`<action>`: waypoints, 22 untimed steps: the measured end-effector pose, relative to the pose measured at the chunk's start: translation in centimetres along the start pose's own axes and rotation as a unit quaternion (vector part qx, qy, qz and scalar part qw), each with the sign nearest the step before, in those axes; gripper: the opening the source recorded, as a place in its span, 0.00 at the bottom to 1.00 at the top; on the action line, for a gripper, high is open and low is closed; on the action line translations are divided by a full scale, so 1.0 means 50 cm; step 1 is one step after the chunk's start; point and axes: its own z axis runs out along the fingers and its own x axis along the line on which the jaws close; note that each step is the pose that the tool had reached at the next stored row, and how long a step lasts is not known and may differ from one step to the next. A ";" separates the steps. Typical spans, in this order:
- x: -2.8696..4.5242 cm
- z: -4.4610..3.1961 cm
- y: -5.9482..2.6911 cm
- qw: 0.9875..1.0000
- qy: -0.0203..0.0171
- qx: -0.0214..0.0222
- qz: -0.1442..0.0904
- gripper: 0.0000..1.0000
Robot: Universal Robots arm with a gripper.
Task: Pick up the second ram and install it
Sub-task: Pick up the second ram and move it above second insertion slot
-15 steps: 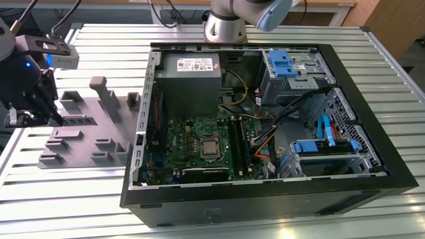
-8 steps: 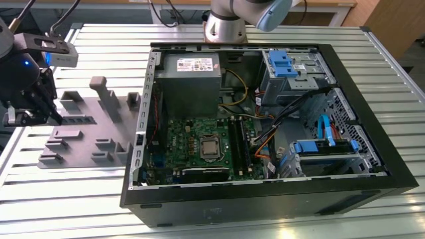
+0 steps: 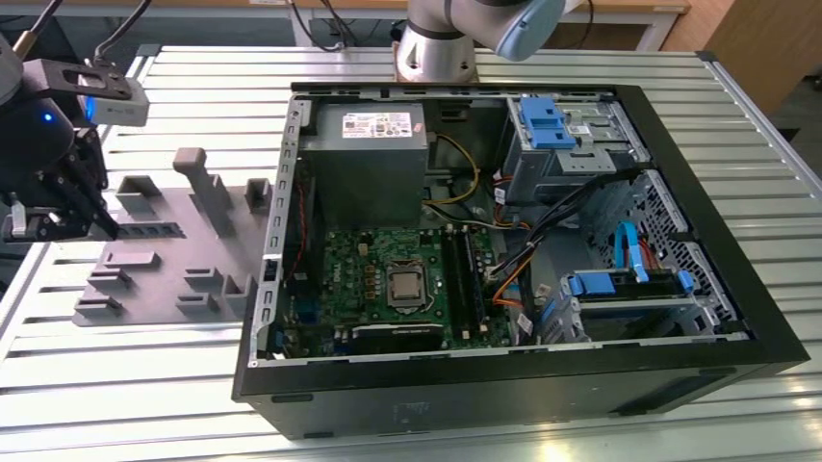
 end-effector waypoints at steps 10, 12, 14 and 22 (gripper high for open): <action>0.000 -0.011 0.000 1.000 0.000 0.000 0.000 0.14; 0.000 -0.013 0.000 1.000 0.000 0.000 0.000 0.14; 0.000 -0.015 0.000 1.000 0.000 0.000 0.000 0.14; -0.001 -0.024 0.000 1.000 0.000 0.000 0.000 0.14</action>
